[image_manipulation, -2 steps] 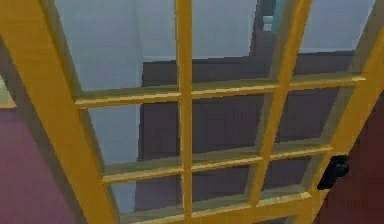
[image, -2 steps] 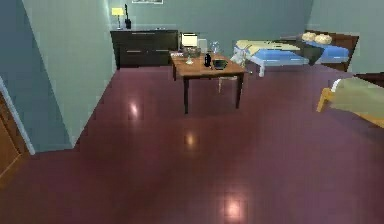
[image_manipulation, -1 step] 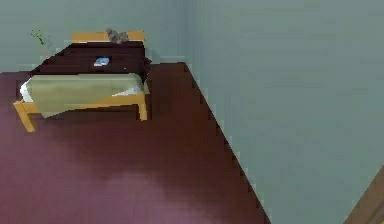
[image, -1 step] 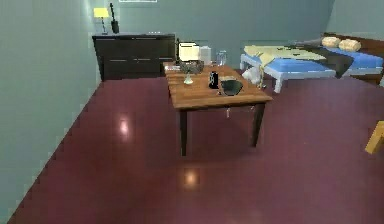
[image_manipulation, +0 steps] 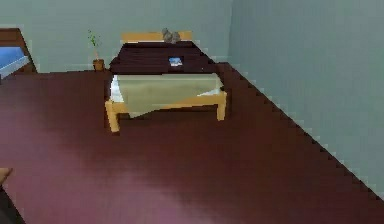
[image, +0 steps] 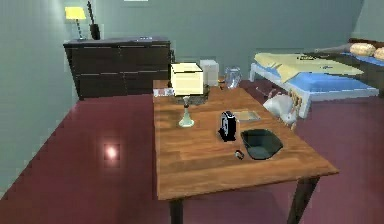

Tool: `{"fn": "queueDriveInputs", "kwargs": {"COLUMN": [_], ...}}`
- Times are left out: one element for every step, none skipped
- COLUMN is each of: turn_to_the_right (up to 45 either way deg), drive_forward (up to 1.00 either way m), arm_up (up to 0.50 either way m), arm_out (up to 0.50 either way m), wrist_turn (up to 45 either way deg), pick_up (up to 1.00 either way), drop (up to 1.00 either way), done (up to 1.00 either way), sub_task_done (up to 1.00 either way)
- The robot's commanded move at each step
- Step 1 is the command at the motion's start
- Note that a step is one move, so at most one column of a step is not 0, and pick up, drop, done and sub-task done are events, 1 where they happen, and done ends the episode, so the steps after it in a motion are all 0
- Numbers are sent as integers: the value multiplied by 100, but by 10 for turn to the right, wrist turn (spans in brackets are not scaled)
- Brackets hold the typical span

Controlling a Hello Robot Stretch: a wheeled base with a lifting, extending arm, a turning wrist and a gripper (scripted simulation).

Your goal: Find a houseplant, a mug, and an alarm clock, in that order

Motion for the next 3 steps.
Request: {"fn": "queueDriveInputs", "kwargs": {"turn_to_the_right": [90, 0, 0], "drive_forward": [0, 30, 0], "arm_up": [0, 0, 0], "arm_out": [0, 0, 0], "wrist_turn": [0, 0, 0], "pick_up": [0, 0, 0], "drop": [0, 0, 0], "done": [0, 0, 100], "sub_task_done": [0, 0, 0]}}
